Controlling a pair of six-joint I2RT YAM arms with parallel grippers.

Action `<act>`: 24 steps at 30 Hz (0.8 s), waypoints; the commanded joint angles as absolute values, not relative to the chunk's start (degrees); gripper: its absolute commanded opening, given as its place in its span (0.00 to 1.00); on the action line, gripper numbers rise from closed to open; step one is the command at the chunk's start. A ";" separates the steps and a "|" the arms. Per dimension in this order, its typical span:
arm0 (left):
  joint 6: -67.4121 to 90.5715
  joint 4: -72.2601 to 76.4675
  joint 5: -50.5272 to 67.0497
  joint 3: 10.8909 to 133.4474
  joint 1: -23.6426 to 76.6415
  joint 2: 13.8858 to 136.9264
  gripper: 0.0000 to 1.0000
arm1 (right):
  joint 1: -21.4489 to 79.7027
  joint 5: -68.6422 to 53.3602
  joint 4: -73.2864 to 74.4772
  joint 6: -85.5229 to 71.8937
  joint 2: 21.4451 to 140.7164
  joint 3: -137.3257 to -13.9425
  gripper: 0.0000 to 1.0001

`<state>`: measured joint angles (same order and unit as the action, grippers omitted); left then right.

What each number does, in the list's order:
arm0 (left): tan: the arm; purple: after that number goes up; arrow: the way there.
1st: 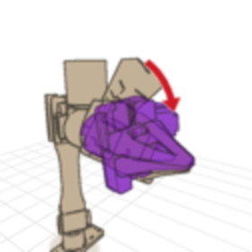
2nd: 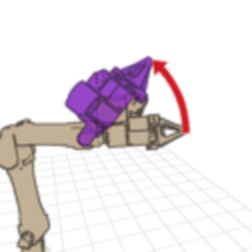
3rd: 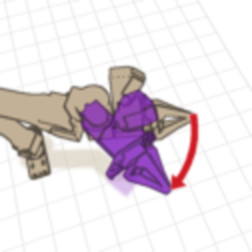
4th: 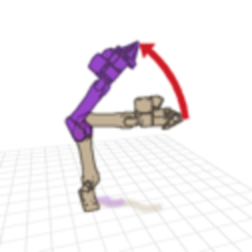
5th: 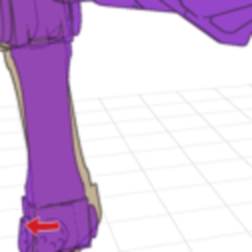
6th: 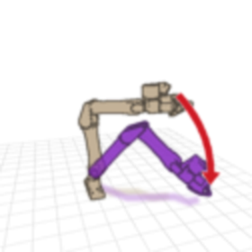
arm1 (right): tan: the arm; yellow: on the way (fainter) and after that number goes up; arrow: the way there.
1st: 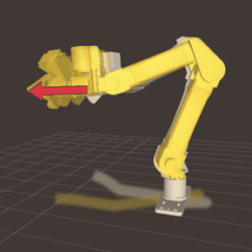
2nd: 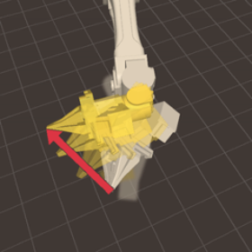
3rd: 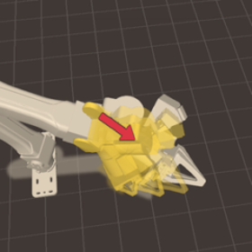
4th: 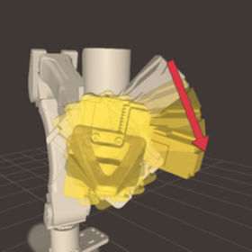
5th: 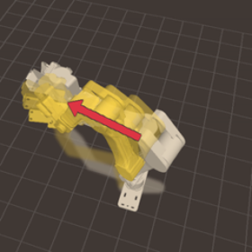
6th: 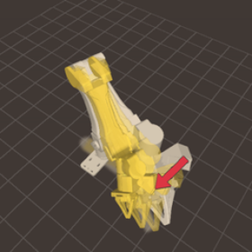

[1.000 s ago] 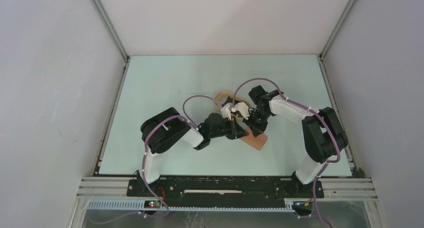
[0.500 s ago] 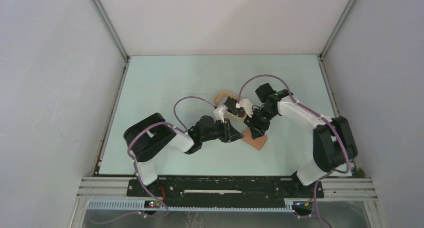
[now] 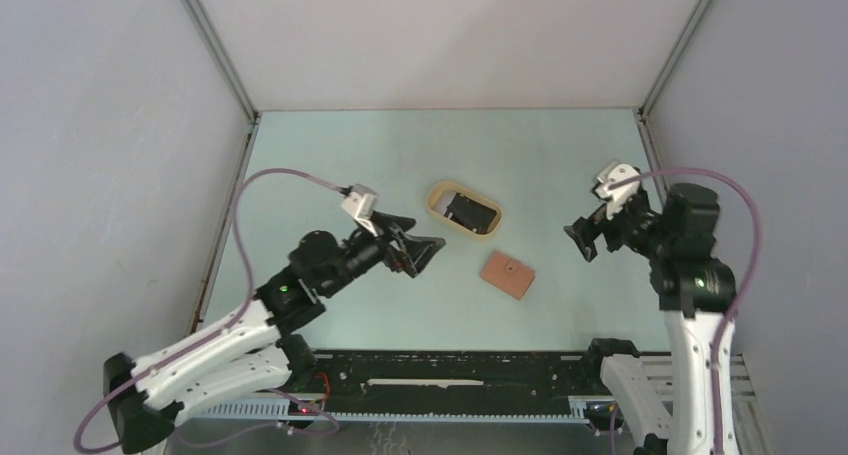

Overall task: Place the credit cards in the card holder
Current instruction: Reset both arms

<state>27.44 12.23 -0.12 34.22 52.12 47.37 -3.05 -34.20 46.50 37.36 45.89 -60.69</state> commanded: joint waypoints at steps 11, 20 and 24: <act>21.39 -20.94 -6.15 51.18 51.77 30.43 1.00 | -6.36 -38.10 48.13 4.22 36.40 -75.96 1.00; 20.94 -24.29 -7.82 51.09 51.77 24.56 1.00 | -6.58 -35.46 46.69 -4.30 35.13 -78.13 1.00; 20.66 -24.69 -8.16 50.62 51.77 23.23 1.00 | -6.84 -36.25 46.50 -4.62 34.85 -78.13 1.00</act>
